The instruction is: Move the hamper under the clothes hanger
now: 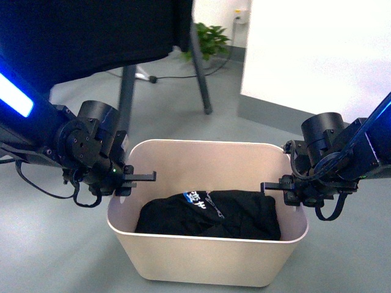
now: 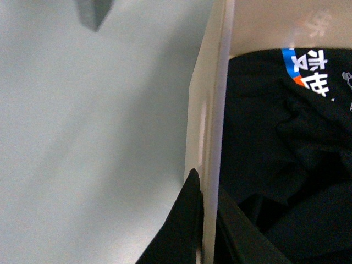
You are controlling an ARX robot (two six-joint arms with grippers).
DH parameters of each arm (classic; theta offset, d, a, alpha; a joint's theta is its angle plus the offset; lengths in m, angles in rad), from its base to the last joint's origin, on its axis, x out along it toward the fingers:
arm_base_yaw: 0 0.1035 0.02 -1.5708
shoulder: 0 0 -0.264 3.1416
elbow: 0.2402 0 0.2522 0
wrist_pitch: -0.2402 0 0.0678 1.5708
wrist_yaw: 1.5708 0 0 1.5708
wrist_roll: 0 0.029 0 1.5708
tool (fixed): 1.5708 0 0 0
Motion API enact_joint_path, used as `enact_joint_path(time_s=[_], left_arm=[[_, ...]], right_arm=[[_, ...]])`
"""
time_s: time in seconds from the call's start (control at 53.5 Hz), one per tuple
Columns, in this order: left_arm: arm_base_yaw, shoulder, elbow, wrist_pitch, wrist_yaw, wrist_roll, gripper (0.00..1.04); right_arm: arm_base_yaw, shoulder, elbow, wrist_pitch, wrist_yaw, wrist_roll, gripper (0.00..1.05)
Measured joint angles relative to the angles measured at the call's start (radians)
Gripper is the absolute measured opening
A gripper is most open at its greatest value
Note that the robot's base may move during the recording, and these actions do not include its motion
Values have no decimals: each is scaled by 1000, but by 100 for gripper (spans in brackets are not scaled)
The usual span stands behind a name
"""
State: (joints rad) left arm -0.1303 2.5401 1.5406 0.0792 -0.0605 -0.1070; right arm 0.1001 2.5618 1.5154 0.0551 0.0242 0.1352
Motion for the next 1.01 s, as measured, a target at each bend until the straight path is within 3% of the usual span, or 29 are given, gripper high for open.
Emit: enact_joint_path(time_s=[0.56,0.747,1.009], left_arm=[[0,0,-2,0,-3,0,4],[-37,0,0,0,21,0,4],[14,0,0,0,-12,0,4]], right_arm=[[0,0,0,0,-1,0,4],[-38,0,0,-1,12,-8,4],[19,0,0,-1,-11,-4,4]])
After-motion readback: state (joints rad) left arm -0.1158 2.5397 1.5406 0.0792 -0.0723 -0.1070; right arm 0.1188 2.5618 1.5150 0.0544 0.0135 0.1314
